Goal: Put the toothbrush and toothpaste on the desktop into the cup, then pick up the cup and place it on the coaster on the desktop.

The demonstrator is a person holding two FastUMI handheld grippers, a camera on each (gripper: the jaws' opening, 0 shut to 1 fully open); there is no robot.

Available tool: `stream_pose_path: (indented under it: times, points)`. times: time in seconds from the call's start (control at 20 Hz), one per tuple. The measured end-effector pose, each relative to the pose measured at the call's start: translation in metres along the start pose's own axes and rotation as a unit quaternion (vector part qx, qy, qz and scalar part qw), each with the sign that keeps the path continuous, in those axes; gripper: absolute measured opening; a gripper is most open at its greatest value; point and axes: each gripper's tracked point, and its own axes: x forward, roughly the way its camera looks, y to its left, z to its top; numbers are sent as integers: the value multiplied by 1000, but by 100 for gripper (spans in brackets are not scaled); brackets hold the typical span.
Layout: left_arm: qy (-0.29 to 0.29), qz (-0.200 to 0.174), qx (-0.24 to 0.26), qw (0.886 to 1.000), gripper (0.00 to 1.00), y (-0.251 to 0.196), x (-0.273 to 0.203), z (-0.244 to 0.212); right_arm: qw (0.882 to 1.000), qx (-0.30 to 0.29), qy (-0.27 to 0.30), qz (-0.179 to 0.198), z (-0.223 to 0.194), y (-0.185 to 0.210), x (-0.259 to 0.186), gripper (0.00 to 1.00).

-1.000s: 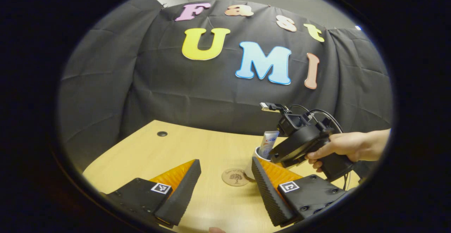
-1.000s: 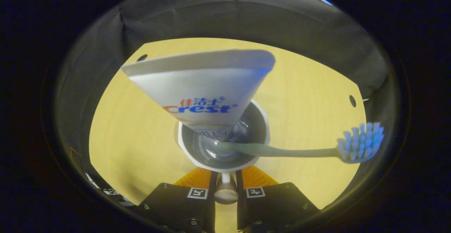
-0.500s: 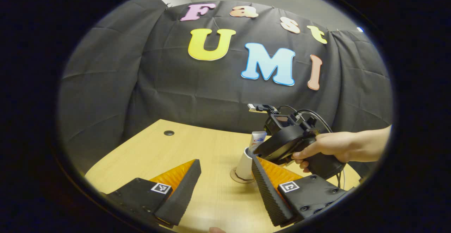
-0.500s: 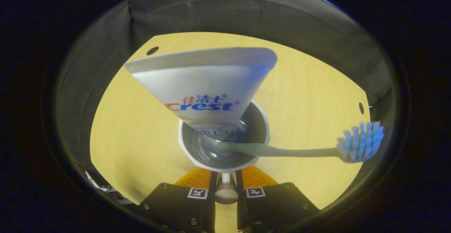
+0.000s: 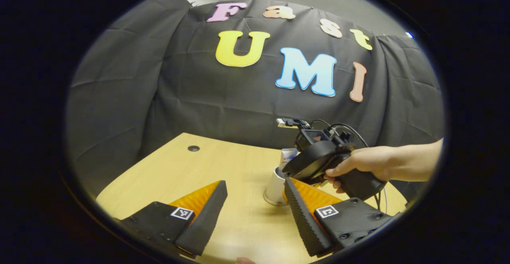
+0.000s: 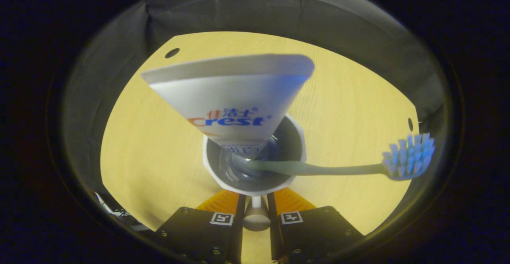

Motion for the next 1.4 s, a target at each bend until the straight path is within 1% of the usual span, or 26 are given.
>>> stream_pose_path:
  times: [0.1,0.15,0.2,0.25,0.35,0.4,0.5,0.65,0.75,0.85,1.0,1.15,1.2,1.25,1.3,1.35,1.4]
  points:
    - [1,0,0,1000,95,-1,2,0,1000,-2,-9,3,-3,-4,-15,28]
    - [2,0,1,1000,95,-2,3,0,1000,-3,-13,5,-4,-4,-20,34]
    - [2,0,1,1000,95,-2,4,0,1000,-3,-19,8,-4,0,-24,37]
    - [1,-1,2,1000,95,-4,5,1,1000,-3,-28,14,-2,1,-30,35]
    - [0,-1,5,1000,95,-8,7,3,999,-4,-48,16,2,-1,-41,54]
    - [-1,-2,7,1000,95,-10,8,4,998,-3,-59,18,3,-1,-48,53]
    - [-4,-3,10,1000,96,-14,10,7,996,0,-82,21,3,-5,-67,64]
    - [-11,-9,18,1000,95,-26,13,12,992,21,-117,33,-3,-13,-95,65]
    - [-14,-17,20,1000,95,-38,18,15,988,40,-143,33,-12,-25,-113,65]
    - [-13,-30,22,999,94,-54,21,14,982,60,-178,23,-19,-41,-131,65]
    - [-25,-50,36,998,95,-79,25,24,968,80,-239,2,-32,-69,-162,65]
    - [-34,-71,34,996,95,-102,28,34,955,104,-278,-22,-50,-95,-182,65]
    - [-37,-78,35,996,94,-111,29,37,951,111,-288,-25,-55,-101,-186,67]
    - [-40,-84,38,995,95,-120,29,40,948,118,-293,-34,-63,-110,-192,83]
    - [-43,-88,41,994,94,-127,28,43,945,121,-301,-41,-69,-115,-198,86]
    - [-46,-92,45,994,95,-134,27,46,942,123,-309,-49,-73,-121,-203,86]
    - [-49,-97,50,993,95,-140,25,50,936,124,-323,-59,-79,-118,-206,86]
